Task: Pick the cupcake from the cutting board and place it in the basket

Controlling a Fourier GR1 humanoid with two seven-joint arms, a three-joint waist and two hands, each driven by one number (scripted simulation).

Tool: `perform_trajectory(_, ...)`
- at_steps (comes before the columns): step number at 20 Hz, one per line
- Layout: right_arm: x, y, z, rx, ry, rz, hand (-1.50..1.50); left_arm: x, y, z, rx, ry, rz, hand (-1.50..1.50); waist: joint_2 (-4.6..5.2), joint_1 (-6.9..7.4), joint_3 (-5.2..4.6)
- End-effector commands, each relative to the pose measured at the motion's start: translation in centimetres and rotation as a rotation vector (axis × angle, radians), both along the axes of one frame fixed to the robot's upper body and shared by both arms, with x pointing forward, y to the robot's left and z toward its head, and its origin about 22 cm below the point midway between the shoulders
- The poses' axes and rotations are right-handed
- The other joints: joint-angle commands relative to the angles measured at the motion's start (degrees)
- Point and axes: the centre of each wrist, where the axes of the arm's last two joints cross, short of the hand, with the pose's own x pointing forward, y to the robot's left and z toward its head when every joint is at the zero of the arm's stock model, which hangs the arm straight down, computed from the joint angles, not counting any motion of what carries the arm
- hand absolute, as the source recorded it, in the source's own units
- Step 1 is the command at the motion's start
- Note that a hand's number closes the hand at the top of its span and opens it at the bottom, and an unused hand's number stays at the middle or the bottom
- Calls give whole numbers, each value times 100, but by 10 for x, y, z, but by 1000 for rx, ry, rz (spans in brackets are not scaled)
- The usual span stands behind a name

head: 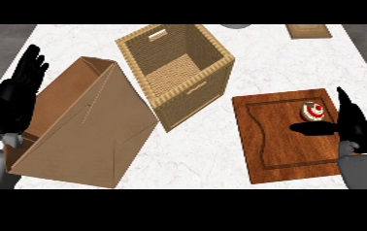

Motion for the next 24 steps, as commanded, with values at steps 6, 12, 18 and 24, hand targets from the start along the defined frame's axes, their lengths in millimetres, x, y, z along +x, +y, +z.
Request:
perform_trajectory(6,-5,13,-22,-16,99,170,150,-8,-9,-39,-61,73,-3,0,95,-41,-114)
perform_trajectory(12,4,30,-39,49,47,167,150,-14,-37,-49,-74,74,-18,0,106,17,-109)
perform_trajectory(18,6,115,-41,105,-24,224,150,-7,-32,-30,-63,74,-37,0,108,74,-118)
perform_trajectory(24,16,223,-13,137,-119,407,150,4,-42,-1,-50,19,-169,0,336,1078,-121)
